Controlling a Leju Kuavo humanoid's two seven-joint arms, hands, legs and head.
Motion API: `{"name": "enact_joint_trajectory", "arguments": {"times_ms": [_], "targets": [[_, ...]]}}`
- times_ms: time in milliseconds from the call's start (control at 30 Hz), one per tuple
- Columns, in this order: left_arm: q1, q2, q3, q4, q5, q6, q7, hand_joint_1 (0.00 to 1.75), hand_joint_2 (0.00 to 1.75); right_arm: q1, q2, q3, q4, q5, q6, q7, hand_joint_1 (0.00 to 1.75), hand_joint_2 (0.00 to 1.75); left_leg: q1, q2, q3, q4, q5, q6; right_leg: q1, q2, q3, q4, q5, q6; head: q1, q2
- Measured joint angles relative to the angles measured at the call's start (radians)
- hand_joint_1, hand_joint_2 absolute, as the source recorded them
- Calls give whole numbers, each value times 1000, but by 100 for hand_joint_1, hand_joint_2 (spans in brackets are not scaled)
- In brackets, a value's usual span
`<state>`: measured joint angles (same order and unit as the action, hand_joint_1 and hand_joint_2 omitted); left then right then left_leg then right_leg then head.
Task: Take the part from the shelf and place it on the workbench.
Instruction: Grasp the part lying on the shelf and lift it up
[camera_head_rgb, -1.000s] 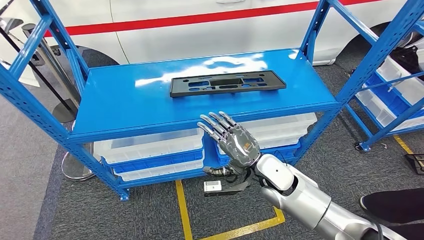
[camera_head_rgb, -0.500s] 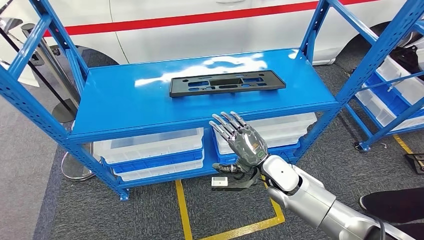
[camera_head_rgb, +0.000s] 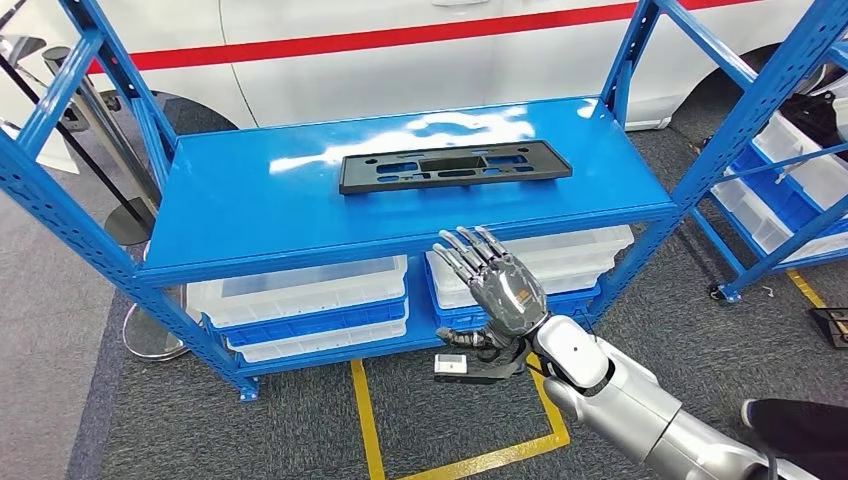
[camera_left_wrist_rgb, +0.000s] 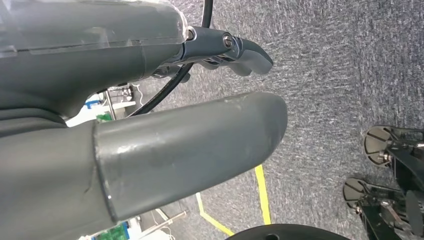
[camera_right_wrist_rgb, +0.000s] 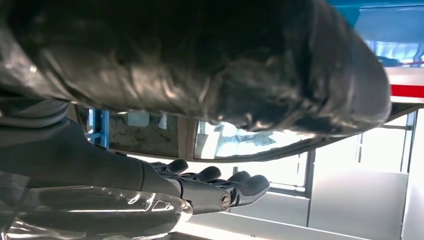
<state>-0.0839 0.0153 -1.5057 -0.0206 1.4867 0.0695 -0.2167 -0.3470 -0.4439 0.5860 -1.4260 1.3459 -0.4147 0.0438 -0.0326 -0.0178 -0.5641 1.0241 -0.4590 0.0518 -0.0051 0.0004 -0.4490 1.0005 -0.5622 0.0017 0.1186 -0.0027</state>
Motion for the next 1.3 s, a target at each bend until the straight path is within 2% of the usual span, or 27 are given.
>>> {"name": "enact_joint_trajectory", "arguments": {"times_ms": [633,1300], "targets": [[-10,3,-9,4,5,-9,16,0,0,1,8,1,1,3,-7,-15,0,0,0,0,0,0,0,0,0,0,0,0,0,0,0,0],[-10,1,-36,4,3,-17,-16,0,0,19,8,0,-18,-3,1,-12,0,0,0,0,0,0,0,0,0,0,0,0,0,0,0,0]]}}
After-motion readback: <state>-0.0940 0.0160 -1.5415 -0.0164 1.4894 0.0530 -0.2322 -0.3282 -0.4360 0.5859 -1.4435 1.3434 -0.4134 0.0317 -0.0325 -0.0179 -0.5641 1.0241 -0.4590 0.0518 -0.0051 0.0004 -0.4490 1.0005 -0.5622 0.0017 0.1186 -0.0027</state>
